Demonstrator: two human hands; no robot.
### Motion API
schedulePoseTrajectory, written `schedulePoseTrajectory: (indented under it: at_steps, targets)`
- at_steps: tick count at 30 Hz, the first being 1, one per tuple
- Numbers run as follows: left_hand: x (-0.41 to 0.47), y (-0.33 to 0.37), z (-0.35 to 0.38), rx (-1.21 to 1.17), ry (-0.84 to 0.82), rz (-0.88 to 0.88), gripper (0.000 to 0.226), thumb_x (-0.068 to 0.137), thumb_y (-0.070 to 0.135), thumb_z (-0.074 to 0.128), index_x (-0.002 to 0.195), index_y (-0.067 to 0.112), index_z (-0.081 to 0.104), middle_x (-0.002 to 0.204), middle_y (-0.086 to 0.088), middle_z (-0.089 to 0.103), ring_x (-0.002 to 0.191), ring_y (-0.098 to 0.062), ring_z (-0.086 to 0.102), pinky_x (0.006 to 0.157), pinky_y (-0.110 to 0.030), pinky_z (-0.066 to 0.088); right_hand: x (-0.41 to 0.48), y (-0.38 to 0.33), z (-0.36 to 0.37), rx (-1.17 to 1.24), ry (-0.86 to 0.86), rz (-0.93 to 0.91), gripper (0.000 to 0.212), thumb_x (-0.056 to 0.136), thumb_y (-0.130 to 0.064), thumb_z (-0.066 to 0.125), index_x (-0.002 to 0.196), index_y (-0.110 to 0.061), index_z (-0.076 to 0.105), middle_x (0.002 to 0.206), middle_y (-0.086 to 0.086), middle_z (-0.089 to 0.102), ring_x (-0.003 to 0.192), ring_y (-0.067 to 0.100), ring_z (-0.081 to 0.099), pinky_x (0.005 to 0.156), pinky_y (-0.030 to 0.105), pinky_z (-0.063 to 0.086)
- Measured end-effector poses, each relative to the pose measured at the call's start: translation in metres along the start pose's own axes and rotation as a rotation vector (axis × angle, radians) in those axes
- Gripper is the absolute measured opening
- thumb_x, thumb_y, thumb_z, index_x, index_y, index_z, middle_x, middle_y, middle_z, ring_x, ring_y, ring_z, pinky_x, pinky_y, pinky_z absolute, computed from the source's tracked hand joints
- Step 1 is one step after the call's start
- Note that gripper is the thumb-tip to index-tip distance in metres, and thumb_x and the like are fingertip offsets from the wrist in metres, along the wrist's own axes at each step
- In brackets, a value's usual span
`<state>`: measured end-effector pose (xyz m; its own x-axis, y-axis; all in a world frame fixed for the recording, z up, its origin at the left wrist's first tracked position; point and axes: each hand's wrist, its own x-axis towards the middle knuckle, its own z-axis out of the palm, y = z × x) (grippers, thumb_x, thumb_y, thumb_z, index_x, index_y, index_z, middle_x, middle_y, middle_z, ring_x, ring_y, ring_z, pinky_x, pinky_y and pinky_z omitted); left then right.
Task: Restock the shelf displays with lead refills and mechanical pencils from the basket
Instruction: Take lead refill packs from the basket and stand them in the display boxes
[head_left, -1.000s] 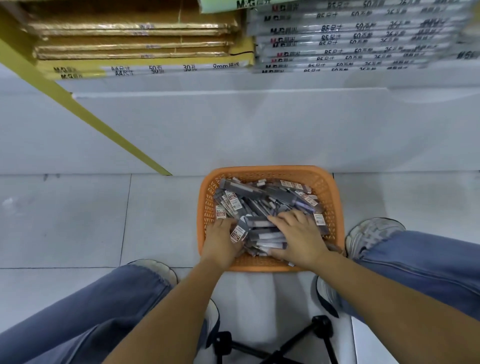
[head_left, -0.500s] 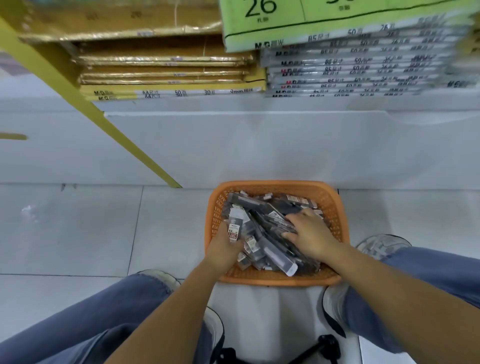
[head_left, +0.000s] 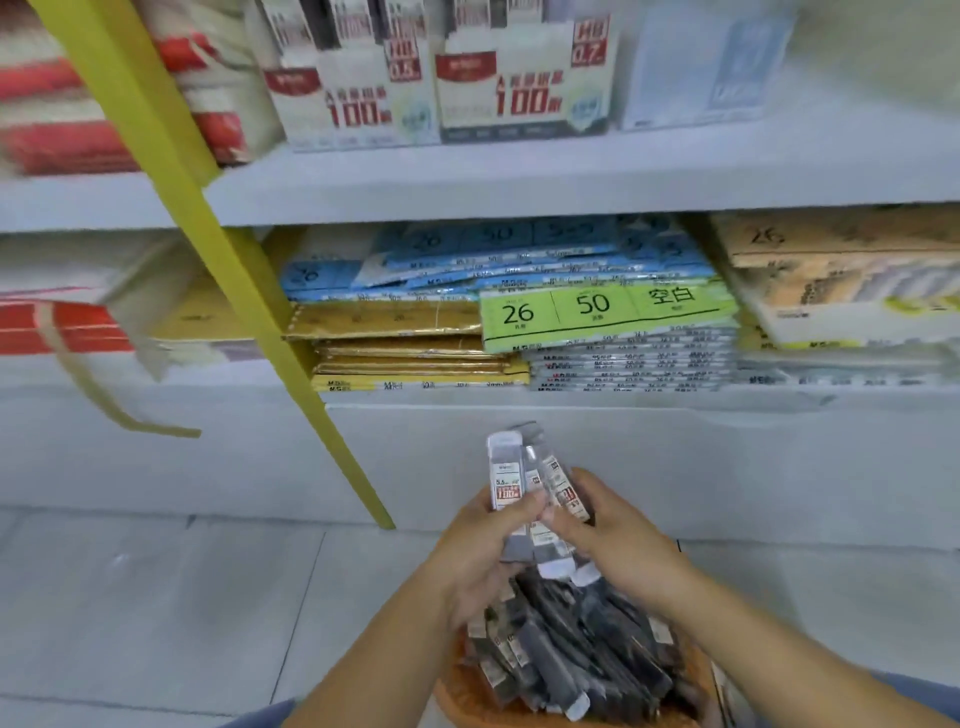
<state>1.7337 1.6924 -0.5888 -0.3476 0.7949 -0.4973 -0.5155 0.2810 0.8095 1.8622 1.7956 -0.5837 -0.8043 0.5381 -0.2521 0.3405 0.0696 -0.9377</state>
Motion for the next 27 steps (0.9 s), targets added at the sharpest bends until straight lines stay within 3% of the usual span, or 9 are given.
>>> schedulePoseTrajectory:
  at_steps: [4,6,9,11,14,16,20,24,27]
  targets:
    - [-0.03,0.045,0.013,0.035,-0.027,0.117,0.052,0.078,0.027,0.077,0.124,0.005,0.066,0.115,-0.018,0.074,0.112,-0.039,0.068,0.105,-0.052,0.05,-0.011,-0.059,-0.02,0.022,-0.189,-0.063,0.035,0.093,-0.047,0.057,0.115,-0.069,0.042,0.121,-0.036,0.058,0.114,-0.012,0.053,0.093,0.019,0.043]
    - [-0.046,0.065,0.022,0.049,-0.026,0.186,0.048,0.075,0.029,0.077,0.118,0.007,0.07,0.112,-0.017,0.075,0.107,-0.037,0.07,0.099,-0.049,0.055,-0.018,-0.085,-0.033,0.095,-0.307,-0.063,0.044,0.096,-0.036,0.057,0.122,-0.067,0.042,0.128,-0.031,0.057,0.12,-0.007,0.053,0.1,0.025,0.042]
    - [-0.063,0.092,0.034,0.046,-0.039,0.287,0.035,0.075,0.031,0.075,0.105,0.012,0.077,0.108,-0.015,0.077,0.093,-0.03,0.075,0.076,-0.037,0.062,-0.027,-0.122,-0.047,0.045,-0.322,-0.118,0.048,0.096,-0.026,0.059,0.13,-0.057,0.047,0.132,-0.015,0.06,0.125,0.011,0.054,0.108,0.04,0.039]
    - [-0.069,0.111,0.041,0.043,-0.035,0.336,0.025,0.082,0.029,0.072,0.103,0.019,0.078,0.106,-0.011,0.078,0.089,-0.024,0.076,0.068,-0.03,0.061,-0.028,-0.145,-0.052,0.039,-0.246,-0.181,0.039,0.094,-0.019,0.062,0.119,-0.049,0.06,0.12,-0.005,0.068,0.114,0.018,0.062,0.098,0.038,0.046]
    - [-0.071,0.141,0.048,0.023,0.024,0.403,0.021,0.094,0.021,0.062,0.112,0.019,0.073,0.105,-0.007,0.078,0.093,-0.025,0.076,0.078,-0.038,0.06,-0.024,-0.173,-0.059,0.071,-0.072,-0.302,0.028,0.086,-0.013,0.07,0.102,-0.036,0.072,0.099,0.001,0.076,0.083,0.016,0.07,0.068,0.026,0.052]
    - [-0.071,0.155,0.051,-0.001,0.062,0.437,0.019,0.096,0.018,0.059,0.11,0.018,0.072,0.102,-0.008,0.079,0.091,-0.025,0.076,0.081,-0.041,0.059,-0.02,-0.184,-0.061,0.095,-0.012,-0.345,0.025,0.085,-0.016,0.072,0.1,-0.036,0.074,0.095,0.0,0.076,0.075,0.015,0.07,0.058,0.021,0.049]
    - [-0.066,0.164,0.052,-0.084,0.142,0.48,0.017,0.095,0.017,0.06,0.103,0.014,0.075,0.097,-0.012,0.079,0.084,-0.026,0.077,0.066,-0.032,0.06,-0.01,-0.192,-0.057,0.103,-0.074,-0.331,0.029,0.094,-0.018,0.062,0.107,-0.043,0.07,0.104,-0.006,0.075,0.082,0.011,0.071,0.063,0.018,0.051]
    - [-0.068,0.174,0.05,-0.185,0.164,0.512,0.02,0.096,0.017,0.059,0.109,0.012,0.073,0.098,-0.014,0.079,0.081,-0.026,0.077,0.054,-0.028,0.058,-0.006,-0.195,-0.056,0.157,0.007,-0.329,0.04,0.095,-0.003,0.055,0.103,-0.038,0.073,0.105,-0.001,0.074,0.095,0.023,0.071,0.088,0.04,0.057]
    - [-0.072,0.18,0.05,-0.206,0.156,0.548,0.02,0.095,0.018,0.06,0.112,0.014,0.071,0.1,-0.012,0.079,0.086,-0.027,0.077,0.057,-0.03,0.059,-0.006,-0.199,-0.059,0.26,0.052,-0.339,0.029,0.092,-0.001,0.06,0.106,-0.023,0.073,0.105,0.005,0.074,0.094,0.027,0.072,0.081,0.037,0.059]
